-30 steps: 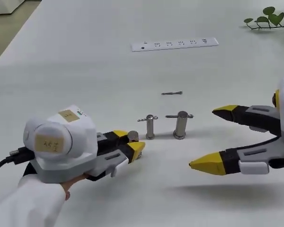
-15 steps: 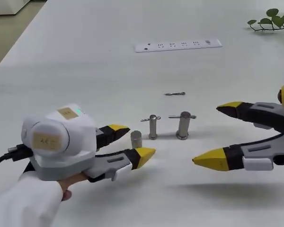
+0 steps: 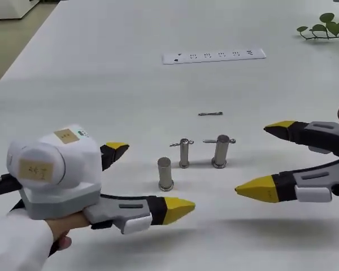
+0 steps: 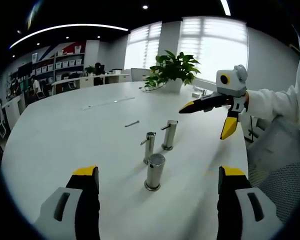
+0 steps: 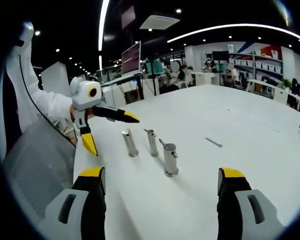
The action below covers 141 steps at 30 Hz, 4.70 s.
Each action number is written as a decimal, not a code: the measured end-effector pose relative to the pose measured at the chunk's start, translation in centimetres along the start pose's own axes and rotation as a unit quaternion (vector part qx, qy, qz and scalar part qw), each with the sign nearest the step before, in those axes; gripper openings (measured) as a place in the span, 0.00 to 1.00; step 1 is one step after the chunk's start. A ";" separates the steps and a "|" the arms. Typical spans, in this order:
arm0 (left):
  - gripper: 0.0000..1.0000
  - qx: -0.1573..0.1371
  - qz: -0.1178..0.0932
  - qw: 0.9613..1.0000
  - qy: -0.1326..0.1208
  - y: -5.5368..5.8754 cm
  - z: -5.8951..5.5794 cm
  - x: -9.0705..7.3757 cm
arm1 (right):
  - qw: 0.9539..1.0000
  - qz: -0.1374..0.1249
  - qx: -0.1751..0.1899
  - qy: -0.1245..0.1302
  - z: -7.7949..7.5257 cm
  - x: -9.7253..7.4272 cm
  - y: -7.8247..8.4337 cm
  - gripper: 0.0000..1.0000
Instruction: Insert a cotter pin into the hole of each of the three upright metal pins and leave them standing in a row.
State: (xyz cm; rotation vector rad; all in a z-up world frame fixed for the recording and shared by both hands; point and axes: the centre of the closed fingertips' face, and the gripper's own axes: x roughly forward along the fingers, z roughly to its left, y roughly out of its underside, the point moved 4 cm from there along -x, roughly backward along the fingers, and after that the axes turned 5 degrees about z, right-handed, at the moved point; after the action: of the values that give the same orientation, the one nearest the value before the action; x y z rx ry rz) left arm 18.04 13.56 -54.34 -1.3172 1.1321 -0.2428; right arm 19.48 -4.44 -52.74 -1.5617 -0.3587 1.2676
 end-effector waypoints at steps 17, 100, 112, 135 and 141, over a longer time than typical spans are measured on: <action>0.99 -0.013 -0.007 1.000 0.020 -0.3 -0.6 0.0 | 0.998 0.025 -0.064 0.005 -3.1 -1.7 -3.0 0.88; 0.93 -0.028 -0.009 1.000 0.005 -1.0 0.0 -1.3 | 0.884 0.377 -0.263 -0.087 -12.7 12.2 -3.5 0.04; 0.93 -0.033 -0.015 0.999 -0.001 -1.2 0.4 -1.7 | 0.886 0.388 -0.241 -0.082 -12.2 12.1 -3.3 0.02; 0.91 -0.038 0.000 0.999 -0.003 -0.5 0.2 -2.0 | 0.890 0.393 -0.226 -0.056 -12.2 12.2 -3.5 0.00; 0.91 -0.040 -0.002 0.999 -0.005 -0.5 0.2 -2.2 | 0.879 0.405 -0.245 -0.061 -11.8 11.7 -3.4 0.00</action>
State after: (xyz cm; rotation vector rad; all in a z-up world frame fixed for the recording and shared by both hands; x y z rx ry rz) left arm 17.31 15.10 -52.77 -1.3910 1.1415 -0.1958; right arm 35.34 -0.48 -57.42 -2.1871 -0.0882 2.0385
